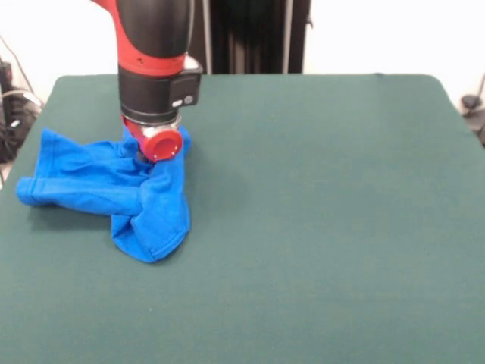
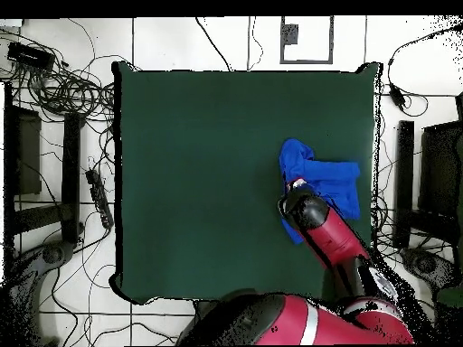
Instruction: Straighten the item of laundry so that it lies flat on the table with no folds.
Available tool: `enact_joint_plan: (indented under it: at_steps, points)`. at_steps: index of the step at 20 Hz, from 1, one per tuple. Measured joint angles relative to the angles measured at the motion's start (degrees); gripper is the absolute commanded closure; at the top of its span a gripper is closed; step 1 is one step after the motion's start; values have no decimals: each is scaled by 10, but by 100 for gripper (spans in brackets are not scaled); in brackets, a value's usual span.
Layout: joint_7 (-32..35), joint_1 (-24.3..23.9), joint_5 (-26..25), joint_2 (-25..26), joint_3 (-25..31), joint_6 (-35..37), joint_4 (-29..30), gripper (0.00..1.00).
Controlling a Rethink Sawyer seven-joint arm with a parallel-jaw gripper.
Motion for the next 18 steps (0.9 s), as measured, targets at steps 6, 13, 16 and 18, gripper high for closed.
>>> enact_joint_plan:
  at_steps: [6,13,16,18]
  points:
    - [0,0,-62,5,-9,0,-21,0]
    - [0,-14,-141,8,-11,1,-49,0]
    - [0,-19,-166,9,-11,1,-56,0]
    - [0,-24,-181,10,-11,0,-62,0]
